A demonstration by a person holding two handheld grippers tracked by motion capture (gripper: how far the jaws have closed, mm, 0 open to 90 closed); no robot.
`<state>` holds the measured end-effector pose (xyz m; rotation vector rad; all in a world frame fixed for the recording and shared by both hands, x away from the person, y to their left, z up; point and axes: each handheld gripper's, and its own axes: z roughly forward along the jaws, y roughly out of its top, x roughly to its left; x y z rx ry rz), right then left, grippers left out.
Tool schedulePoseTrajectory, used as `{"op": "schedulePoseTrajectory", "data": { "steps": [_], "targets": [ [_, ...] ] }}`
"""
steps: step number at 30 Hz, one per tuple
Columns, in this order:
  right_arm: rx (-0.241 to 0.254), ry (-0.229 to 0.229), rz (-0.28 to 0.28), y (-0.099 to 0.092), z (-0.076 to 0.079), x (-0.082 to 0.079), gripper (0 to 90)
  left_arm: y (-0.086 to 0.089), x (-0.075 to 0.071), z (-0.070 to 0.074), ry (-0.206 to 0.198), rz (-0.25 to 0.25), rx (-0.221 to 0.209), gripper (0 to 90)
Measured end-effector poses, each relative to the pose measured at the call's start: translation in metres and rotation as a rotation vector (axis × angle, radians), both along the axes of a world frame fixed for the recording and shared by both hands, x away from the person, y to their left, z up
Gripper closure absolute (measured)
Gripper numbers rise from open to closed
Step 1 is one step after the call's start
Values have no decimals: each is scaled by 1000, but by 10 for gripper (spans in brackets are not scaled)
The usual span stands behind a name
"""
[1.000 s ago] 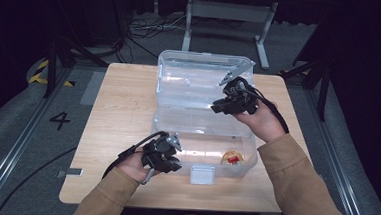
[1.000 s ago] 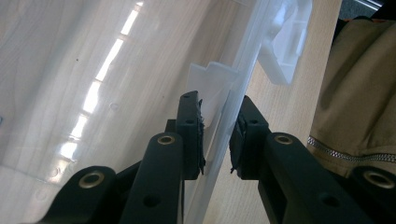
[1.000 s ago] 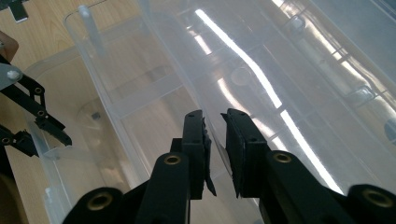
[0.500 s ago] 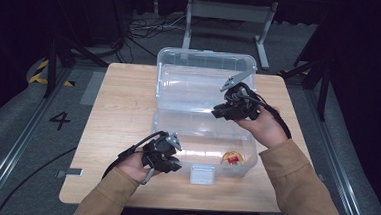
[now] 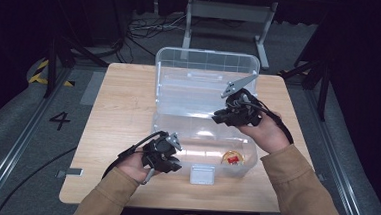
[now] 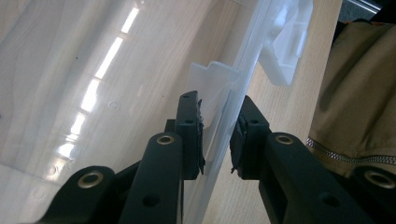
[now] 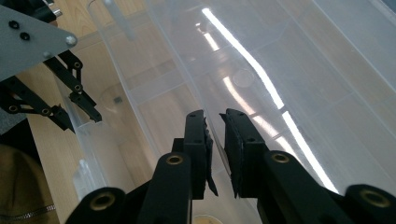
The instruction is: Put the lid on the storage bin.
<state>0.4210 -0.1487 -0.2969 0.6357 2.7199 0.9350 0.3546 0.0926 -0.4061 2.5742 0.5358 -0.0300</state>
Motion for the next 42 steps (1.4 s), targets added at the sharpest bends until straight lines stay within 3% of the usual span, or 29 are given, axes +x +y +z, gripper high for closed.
{"op": "schedulePoseTrajectory", "data": {
  "steps": [13,42],
  "targets": [
    [-19,-5,26,0,-4,-15,797,0,0,0,5,4,2,756],
    [-35,-24,66,0,-13,-33,796,0,0,0,5,3,3,755]
  ]
}}
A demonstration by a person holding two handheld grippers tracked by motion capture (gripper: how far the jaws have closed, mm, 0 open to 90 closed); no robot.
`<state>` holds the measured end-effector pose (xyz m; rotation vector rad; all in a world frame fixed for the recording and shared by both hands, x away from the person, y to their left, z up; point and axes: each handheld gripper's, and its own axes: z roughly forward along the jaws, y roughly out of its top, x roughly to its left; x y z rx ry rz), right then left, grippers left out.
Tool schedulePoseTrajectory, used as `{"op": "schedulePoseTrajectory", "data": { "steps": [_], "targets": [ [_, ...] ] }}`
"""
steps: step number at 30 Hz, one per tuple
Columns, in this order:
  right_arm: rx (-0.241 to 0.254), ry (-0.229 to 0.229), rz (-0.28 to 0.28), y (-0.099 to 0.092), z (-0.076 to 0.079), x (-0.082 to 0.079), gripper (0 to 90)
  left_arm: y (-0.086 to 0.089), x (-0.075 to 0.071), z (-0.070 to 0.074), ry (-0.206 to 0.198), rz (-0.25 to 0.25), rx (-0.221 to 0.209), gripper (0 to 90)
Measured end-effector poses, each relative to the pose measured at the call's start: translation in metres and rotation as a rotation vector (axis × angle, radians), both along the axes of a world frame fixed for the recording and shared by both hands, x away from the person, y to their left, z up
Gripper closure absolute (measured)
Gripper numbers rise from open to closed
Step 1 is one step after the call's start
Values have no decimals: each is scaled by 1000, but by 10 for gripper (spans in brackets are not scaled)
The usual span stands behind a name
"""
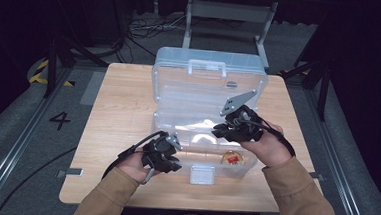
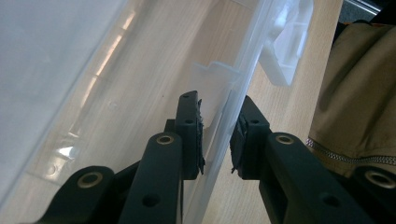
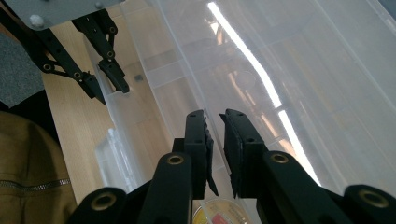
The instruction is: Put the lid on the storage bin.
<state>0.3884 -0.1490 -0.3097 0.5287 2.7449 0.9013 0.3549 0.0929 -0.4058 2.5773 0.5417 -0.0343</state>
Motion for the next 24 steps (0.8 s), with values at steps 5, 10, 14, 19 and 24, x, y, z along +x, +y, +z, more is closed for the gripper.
{"op": "schedulePoseTrajectory", "data": {
  "steps": [5,10,14,19,24],
  "targets": [
    [3,5,9,0,-2,-2,796,0,0,0,0,1,2,755],
    [5,11,15,-1,-4,-4,794,0,0,0,1,2,1,755],
    [4,11,23,-1,-5,-5,791,0,0,0,1,3,0,755],
    [4,16,26,-1,-7,-7,791,0,0,0,-2,3,1,755],
    [7,21,28,-2,-9,-8,793,-1,-1,0,-10,3,8,755]
  ]
}}
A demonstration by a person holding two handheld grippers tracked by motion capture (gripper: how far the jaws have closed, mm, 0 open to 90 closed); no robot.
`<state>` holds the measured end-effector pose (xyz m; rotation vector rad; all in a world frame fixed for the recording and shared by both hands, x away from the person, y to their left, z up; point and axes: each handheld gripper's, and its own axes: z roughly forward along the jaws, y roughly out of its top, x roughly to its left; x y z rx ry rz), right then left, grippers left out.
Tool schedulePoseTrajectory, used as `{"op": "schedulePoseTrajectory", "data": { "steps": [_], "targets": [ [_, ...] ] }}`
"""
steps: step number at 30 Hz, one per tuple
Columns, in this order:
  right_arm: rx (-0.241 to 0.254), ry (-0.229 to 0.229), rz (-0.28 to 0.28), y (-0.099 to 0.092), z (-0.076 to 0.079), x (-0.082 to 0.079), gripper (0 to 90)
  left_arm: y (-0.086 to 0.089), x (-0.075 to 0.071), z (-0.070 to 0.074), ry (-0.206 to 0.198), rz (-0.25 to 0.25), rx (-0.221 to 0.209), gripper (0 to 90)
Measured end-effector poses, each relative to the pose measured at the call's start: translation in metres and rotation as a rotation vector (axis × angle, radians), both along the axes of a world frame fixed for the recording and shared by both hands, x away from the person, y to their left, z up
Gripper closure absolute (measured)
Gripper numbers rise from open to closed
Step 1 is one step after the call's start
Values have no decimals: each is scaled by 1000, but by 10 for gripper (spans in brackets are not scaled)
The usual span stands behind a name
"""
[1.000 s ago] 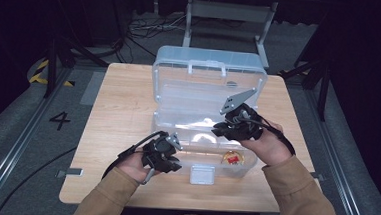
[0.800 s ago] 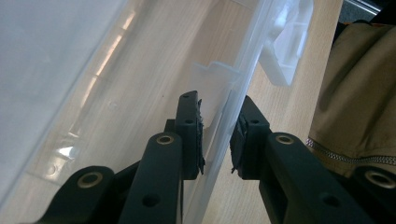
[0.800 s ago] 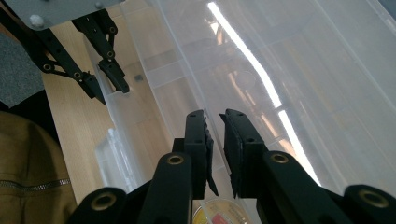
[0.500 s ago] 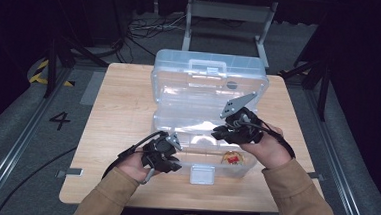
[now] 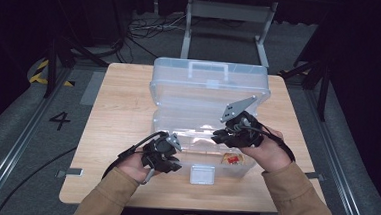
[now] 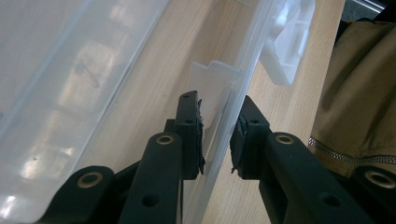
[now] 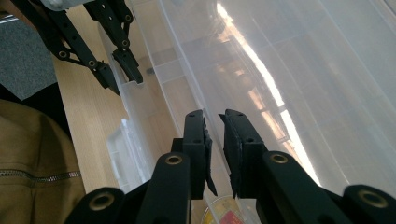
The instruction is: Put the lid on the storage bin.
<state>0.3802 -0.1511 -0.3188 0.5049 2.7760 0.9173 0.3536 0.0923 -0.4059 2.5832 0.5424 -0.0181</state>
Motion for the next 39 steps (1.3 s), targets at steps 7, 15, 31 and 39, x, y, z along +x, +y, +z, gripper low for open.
{"op": "schedulePoseTrajectory", "data": {
  "steps": [7,15,31,39],
  "targets": [
    [0,-1,-1,0,-1,-1,793,0,0,0,-2,-3,1,755],
    [7,0,-2,-1,-1,-1,794,0,0,0,-4,-6,0,756],
    [12,3,-2,-2,-2,-1,796,-1,0,1,0,-13,7,737],
    [13,-3,-2,-2,-2,-2,798,-2,-2,10,25,-28,62,664]
  ]
}}
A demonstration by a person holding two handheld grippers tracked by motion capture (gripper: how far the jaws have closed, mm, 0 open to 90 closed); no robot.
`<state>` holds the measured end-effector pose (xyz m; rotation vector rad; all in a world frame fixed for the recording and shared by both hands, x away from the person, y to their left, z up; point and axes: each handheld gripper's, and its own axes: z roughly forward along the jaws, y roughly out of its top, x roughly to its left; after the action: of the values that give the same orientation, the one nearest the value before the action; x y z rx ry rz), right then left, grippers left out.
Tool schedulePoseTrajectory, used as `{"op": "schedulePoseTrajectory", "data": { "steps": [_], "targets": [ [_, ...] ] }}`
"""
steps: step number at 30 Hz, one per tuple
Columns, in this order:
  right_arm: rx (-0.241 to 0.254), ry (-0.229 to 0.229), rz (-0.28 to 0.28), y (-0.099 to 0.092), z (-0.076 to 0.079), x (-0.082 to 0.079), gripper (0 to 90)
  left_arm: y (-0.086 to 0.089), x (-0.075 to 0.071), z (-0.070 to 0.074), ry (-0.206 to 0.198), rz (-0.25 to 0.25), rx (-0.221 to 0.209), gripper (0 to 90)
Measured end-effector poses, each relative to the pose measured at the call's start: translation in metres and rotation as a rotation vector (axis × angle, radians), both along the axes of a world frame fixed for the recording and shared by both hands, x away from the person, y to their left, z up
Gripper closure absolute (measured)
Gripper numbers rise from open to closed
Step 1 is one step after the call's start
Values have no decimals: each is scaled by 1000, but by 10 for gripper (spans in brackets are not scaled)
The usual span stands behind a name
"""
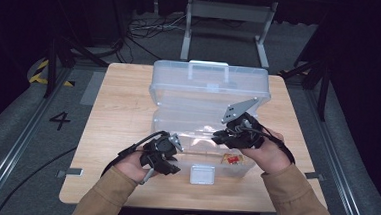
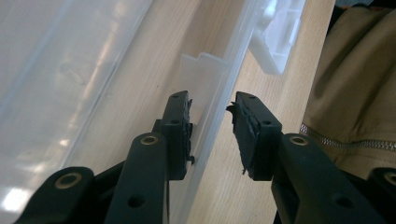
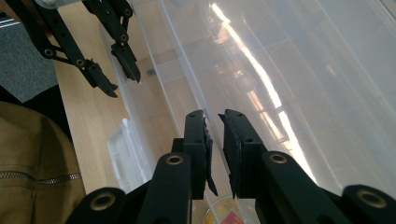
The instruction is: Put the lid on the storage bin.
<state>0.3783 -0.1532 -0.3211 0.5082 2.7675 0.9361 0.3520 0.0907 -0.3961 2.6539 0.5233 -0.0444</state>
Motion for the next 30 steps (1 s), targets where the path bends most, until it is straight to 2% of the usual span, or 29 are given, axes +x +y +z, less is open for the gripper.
{"op": "schedulePoseTrajectory", "data": {
  "steps": [4,10,13,14,15,16,18,22,23,25,28,30],
  "targets": [
    [0,1,1,0,0,0,797,6,-1,8,1,-1,-12,659],
    [0,5,1,0,-1,-1,796,14,-4,21,-18,-4,-41,654],
    [-3,5,2,0,-1,-1,796,23,-7,34,-25,8,-103,657],
    [-4,4,1,0,-1,-1,796,23,-7,34,-25,8,-103,659],
    [-4,4,1,0,-1,-1,796,26,-7,37,-30,13,-122,659],
    [-4,4,2,0,-1,-1,796,32,-9,44,-39,28,-163,669],
    [-2,4,2,0,-1,-1,796,35,-9,47,-51,29,-177,674],
    [1,3,2,0,-1,-2,795,47,-12,62,-79,47,-272,716],
    [1,3,2,0,-1,-2,795,47,-12,62,-79,47,-272,722],
    [3,4,2,0,-2,-2,795,52,-14,70,-111,81,-337,732],
    [7,4,1,-1,-2,-2,795,56,-15,75,-149,139,-391,766],
    [7,7,-3,-1,-2,-3,794,58,-15,77,-162,151,-418,789]
  ]
}}
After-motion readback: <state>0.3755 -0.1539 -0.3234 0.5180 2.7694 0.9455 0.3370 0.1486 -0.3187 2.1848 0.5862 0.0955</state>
